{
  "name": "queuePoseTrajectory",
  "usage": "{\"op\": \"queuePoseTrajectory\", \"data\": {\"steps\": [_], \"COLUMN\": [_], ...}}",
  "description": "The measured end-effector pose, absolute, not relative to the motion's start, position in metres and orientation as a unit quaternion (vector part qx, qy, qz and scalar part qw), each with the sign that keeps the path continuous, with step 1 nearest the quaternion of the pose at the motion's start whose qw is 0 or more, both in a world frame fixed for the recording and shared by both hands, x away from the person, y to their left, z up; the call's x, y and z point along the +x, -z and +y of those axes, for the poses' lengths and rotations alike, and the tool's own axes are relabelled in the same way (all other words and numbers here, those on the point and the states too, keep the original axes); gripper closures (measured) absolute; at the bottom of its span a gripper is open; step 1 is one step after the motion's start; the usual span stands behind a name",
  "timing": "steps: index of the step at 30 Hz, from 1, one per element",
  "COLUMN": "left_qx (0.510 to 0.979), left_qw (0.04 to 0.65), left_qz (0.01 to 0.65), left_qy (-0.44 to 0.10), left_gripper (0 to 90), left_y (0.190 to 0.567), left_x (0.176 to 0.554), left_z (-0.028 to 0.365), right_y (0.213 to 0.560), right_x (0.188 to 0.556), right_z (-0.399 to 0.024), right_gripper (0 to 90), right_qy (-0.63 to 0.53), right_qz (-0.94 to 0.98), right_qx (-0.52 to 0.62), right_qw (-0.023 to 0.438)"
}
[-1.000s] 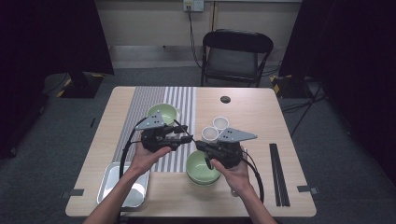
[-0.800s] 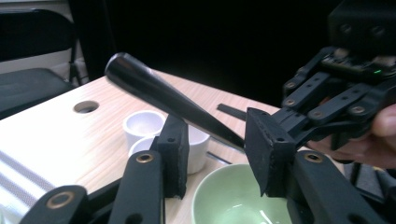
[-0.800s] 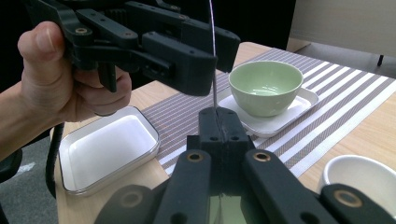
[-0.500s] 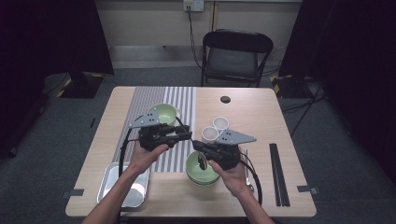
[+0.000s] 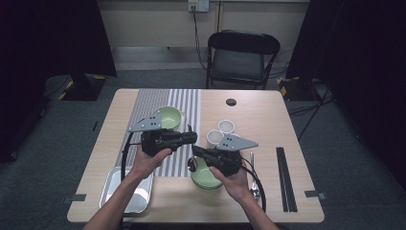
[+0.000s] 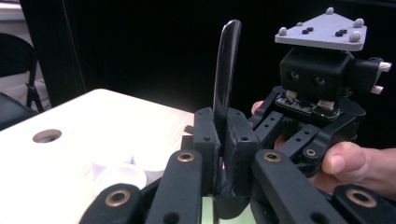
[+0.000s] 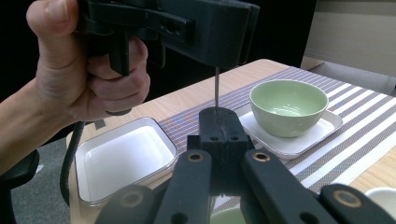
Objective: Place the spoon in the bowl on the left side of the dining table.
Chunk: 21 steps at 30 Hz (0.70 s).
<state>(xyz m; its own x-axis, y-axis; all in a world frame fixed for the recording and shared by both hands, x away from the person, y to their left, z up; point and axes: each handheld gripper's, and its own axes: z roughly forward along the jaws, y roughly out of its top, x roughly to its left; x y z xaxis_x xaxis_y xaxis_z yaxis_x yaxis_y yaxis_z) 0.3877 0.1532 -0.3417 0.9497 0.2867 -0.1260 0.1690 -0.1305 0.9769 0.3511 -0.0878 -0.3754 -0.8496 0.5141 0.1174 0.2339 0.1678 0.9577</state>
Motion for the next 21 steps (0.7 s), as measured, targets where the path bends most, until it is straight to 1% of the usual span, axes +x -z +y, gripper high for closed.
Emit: {"op": "queuePoseTrajectory", "data": {"steps": [5, 8, 15, 21], "left_qx": [0.753, 0.749, 0.751, 0.749], "left_qw": [0.640, 0.645, 0.644, 0.644], "left_qz": [0.146, 0.145, 0.140, 0.146], "left_qy": [-0.055, -0.048, -0.053, -0.039], "left_gripper": [85.2, 85.3, 85.6, 86.8], "left_y": [0.3404, 0.3394, 0.3376, 0.3374], "left_x": [0.3859, 0.3847, 0.3839, 0.3863], "left_z": [0.1543, 0.1549, 0.1561, 0.1573], "right_y": [0.3745, 0.3740, 0.3720, 0.3727], "right_x": [0.3510, 0.3511, 0.3507, 0.3520], "right_z": [-0.0864, -0.0861, -0.0858, -0.0854], "right_gripper": [90.0, 90.0, 90.0, 89.9], "right_qy": [-0.597, -0.601, -0.602, -0.607], "right_qz": [0.755, 0.755, 0.755, 0.753], "right_qx": [0.245, 0.239, 0.235, 0.235], "right_qw": [0.113, 0.109, 0.108, 0.099]}}
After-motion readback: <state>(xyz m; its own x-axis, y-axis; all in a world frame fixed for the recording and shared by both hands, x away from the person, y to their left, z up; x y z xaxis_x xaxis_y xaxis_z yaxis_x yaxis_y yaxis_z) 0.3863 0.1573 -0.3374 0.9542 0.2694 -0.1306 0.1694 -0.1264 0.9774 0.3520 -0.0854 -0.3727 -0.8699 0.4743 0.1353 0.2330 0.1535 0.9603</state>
